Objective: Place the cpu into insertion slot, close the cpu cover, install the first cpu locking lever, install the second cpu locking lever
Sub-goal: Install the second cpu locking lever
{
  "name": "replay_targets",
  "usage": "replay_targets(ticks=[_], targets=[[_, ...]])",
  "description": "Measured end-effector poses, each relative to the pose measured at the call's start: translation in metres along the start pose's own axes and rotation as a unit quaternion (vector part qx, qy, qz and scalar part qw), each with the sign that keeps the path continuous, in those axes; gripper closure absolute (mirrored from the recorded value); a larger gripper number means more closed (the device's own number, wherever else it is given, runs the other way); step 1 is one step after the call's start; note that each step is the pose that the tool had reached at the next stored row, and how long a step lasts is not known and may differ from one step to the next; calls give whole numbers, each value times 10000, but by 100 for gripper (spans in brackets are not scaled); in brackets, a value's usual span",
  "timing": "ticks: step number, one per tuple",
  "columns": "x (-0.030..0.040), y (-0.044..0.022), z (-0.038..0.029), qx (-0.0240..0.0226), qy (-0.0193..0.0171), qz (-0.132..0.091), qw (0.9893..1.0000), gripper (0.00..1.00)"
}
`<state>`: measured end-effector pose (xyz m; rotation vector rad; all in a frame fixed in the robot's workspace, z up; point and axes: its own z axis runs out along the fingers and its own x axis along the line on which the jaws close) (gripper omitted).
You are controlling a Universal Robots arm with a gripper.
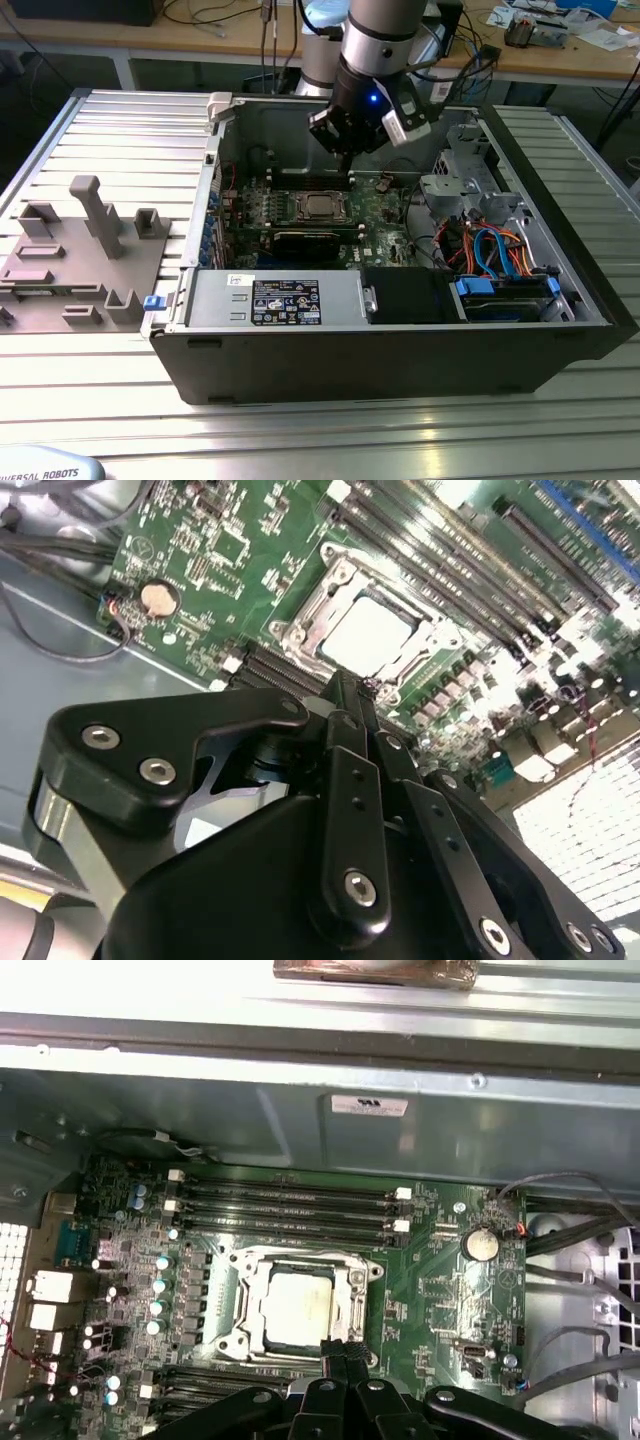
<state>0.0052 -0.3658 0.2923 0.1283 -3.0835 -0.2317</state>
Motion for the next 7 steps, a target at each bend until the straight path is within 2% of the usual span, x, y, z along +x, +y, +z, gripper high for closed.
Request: replay_targets(ticks=[2,7], targets=[[-3,35,2,2,1,-1,10000,89],[-3,38,3,1,0,0,10000,89]])
